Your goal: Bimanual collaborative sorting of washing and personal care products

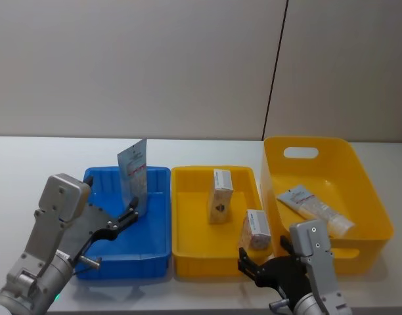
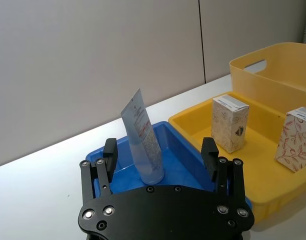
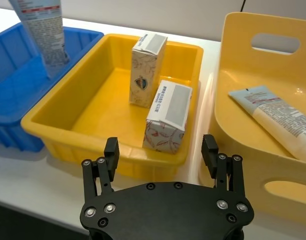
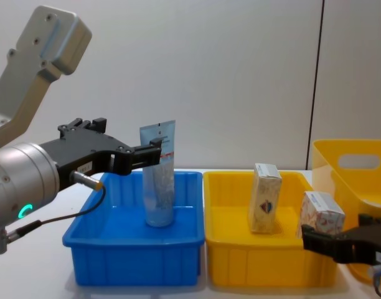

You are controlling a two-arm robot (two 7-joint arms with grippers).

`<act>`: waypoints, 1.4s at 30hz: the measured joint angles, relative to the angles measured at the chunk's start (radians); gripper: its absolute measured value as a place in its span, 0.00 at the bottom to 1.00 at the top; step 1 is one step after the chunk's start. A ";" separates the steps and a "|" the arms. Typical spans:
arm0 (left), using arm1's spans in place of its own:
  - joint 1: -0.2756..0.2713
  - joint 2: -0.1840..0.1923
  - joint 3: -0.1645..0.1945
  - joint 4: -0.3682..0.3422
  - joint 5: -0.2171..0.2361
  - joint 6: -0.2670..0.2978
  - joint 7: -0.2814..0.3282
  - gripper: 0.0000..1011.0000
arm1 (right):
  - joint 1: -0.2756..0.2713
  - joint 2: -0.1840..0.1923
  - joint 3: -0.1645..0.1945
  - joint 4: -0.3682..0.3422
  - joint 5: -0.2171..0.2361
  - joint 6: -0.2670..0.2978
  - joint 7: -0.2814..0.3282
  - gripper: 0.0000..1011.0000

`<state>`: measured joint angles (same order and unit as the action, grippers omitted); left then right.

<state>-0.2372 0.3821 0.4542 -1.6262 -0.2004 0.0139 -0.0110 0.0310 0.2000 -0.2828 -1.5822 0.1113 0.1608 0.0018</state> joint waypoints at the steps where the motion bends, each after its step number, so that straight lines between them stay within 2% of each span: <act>1: 0.000 0.000 0.000 0.000 0.000 0.000 0.000 0.99 | 0.003 -0.006 0.001 0.006 -0.004 -0.001 -0.006 0.99; 23: 0.000 0.000 0.000 0.000 0.000 0.000 0.000 0.99 | 0.049 -0.057 0.001 0.077 -0.036 0.006 -0.029 0.99; 42: 0.000 0.000 0.000 0.000 0.000 0.000 0.000 0.99 | 0.085 -0.110 -0.006 0.137 -0.066 -0.024 -0.052 0.99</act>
<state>-0.2372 0.3821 0.4542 -1.6262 -0.2004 0.0139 -0.0109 0.1160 0.0897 -0.2891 -1.4453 0.0454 0.1370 -0.0503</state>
